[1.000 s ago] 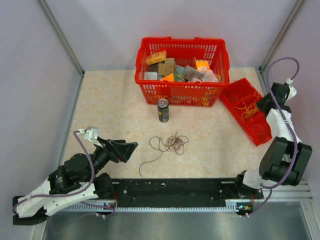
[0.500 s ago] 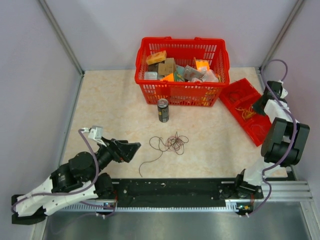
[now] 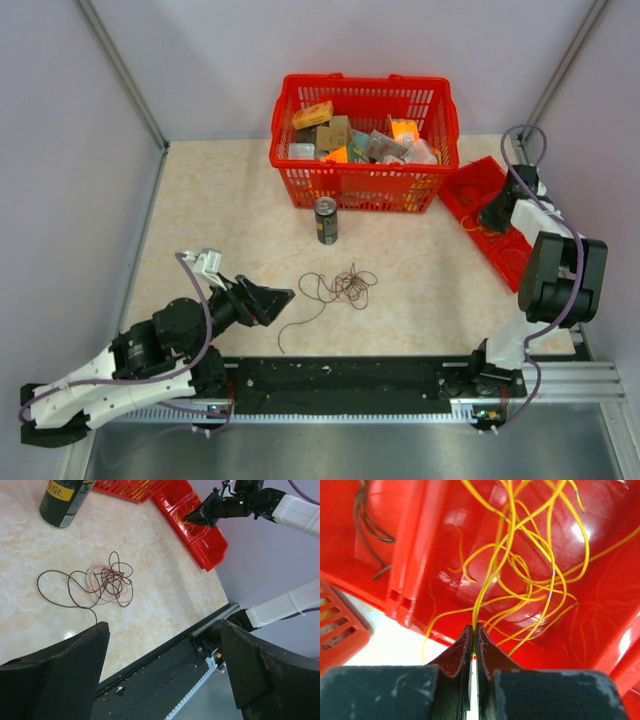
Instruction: Untangle the cables
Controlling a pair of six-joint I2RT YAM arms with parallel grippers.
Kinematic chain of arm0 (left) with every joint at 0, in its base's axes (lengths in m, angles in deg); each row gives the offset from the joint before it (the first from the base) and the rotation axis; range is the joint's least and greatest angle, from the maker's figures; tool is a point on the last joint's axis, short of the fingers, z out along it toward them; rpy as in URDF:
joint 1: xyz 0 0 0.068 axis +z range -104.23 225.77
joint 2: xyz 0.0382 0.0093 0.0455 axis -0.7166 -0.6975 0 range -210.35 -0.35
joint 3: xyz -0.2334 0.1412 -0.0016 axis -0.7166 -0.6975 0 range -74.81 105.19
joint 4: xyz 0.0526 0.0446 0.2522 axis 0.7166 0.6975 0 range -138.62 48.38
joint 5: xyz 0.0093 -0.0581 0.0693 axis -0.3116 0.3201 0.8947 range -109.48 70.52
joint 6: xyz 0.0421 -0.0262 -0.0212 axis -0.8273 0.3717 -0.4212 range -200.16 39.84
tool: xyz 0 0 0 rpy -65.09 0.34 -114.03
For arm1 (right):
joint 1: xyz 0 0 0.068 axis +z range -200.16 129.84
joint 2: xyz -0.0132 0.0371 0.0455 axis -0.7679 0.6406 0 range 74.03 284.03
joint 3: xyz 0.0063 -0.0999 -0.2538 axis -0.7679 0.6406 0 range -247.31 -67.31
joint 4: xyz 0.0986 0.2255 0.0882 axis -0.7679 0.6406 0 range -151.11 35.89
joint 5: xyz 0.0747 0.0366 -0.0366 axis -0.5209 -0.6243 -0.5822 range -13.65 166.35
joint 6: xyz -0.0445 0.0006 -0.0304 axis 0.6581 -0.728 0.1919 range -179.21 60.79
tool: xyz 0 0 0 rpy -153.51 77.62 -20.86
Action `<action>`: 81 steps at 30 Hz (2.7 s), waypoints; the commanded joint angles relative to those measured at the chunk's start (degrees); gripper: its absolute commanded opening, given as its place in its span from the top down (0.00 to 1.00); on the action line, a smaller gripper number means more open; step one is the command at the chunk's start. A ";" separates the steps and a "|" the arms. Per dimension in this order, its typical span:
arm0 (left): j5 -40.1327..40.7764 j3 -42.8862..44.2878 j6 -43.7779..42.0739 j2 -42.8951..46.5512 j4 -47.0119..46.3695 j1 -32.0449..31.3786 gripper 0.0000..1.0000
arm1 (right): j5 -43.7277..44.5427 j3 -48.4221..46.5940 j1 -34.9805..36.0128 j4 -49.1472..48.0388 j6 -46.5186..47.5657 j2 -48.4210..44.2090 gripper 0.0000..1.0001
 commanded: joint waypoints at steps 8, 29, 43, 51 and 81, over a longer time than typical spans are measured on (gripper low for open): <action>-4.36 -0.92 5.08 -1.48 -3.04 0.21 0.07 | 3.12 -0.83 -2.03 -1.06 -2.30 -1.74 1.00; -6.03 1.80 -1.77 -13.68 -7.70 0.21 0.02 | 4.79 -8.04 -4.40 6.49 4.12 -2.96 0.37; -8.75 4.27 -3.19 -25.91 -8.74 0.29 0.02 | 2.69 4.95 -3.00 13.80 7.63 -33.53 0.24; -2.62 -6.53 5.59 -20.74 -9.37 0.47 0.04 | -1.26 20.93 23.06 11.00 3.87 -54.89 0.30; -12.10 14.89 -15.13 -64.66 -18.07 11.19 0.30 | 16.48 63.16 72.15 -66.45 -10.39 -34.71 0.42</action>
